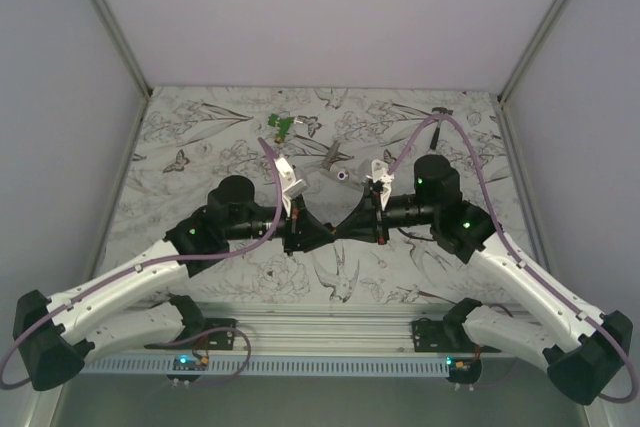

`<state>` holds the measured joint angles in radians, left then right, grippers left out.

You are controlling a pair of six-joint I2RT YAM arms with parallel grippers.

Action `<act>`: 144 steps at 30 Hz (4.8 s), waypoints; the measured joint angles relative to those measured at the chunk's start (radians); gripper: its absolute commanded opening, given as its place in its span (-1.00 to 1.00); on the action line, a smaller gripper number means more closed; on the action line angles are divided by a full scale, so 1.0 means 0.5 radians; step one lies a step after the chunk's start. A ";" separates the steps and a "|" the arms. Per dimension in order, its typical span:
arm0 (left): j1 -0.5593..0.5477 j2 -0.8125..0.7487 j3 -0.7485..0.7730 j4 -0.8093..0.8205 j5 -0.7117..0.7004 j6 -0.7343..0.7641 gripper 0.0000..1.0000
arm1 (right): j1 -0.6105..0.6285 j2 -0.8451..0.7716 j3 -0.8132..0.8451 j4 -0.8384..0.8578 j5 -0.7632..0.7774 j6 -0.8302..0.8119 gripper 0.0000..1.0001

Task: Snap on the fuse box
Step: Pick up the fuse from the center of the board, then install the fuse at the fuse box base.

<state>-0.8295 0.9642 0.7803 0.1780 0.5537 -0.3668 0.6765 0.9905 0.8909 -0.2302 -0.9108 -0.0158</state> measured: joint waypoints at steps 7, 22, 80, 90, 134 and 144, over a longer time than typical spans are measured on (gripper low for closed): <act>0.001 0.000 -0.008 0.002 -0.087 0.016 -0.49 | -0.002 -0.001 0.002 -0.022 0.061 -0.011 -1.00; 0.439 0.288 -0.108 -0.303 -0.619 -0.352 -0.08 | 0.054 0.253 0.034 -0.149 1.138 0.302 -1.00; 0.703 1.195 0.035 -0.511 -0.369 -0.760 -0.23 | 0.617 1.424 0.347 -0.230 2.522 0.594 -1.00; 0.703 1.215 0.039 -0.516 -0.369 -0.761 -0.23 | 0.617 1.456 0.347 -0.211 2.521 0.525 -1.00; 0.717 1.242 0.061 -0.520 -0.354 -0.770 -0.29 | 0.592 1.557 0.427 -0.222 2.540 0.658 -1.00; 0.716 1.199 0.043 -0.575 -0.298 -0.815 -0.26 | 0.587 1.501 0.385 -0.290 2.480 0.754 -1.00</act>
<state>-0.4713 1.5635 0.8021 -0.1093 0.4049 -0.7742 0.9703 1.7409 1.0836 -0.3752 0.3294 0.3611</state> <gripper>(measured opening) 0.367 0.029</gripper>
